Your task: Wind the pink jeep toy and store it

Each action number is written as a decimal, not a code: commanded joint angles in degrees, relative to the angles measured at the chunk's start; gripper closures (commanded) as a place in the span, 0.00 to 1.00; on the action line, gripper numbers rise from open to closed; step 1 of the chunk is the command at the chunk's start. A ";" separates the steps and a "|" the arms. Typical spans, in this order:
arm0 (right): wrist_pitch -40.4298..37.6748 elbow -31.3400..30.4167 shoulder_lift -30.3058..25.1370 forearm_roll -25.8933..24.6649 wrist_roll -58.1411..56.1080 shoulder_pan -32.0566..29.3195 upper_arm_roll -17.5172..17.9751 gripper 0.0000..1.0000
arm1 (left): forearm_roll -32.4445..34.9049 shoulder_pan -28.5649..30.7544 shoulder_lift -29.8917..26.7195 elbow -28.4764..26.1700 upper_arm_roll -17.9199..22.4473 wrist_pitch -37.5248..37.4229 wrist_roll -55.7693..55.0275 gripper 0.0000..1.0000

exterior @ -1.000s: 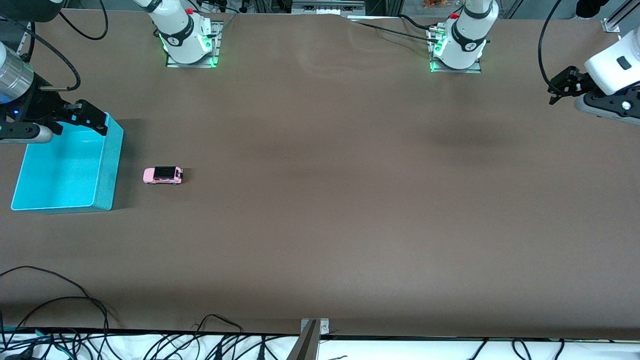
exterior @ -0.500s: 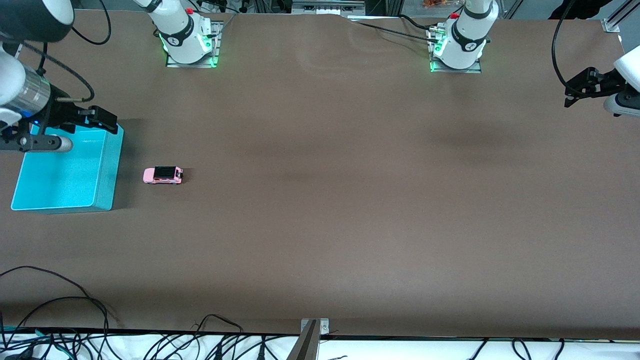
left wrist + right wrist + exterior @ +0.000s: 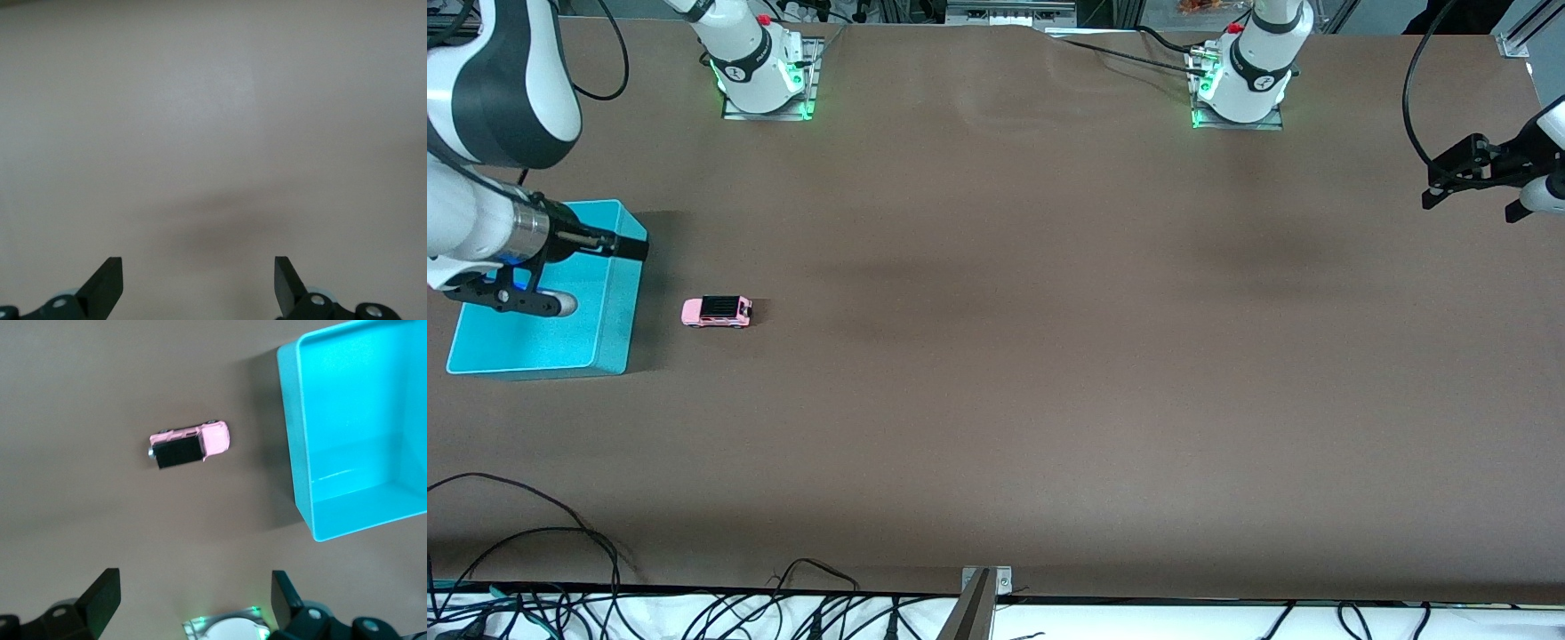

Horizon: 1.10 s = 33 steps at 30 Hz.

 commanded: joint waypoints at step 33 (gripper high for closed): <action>43.75 -31.32 -1.36 -0.70 51.83 0.47 0.73 0.00 | -0.58 -3.68 -1.36 -0.73 3.74 -1.11 -2.71 0.00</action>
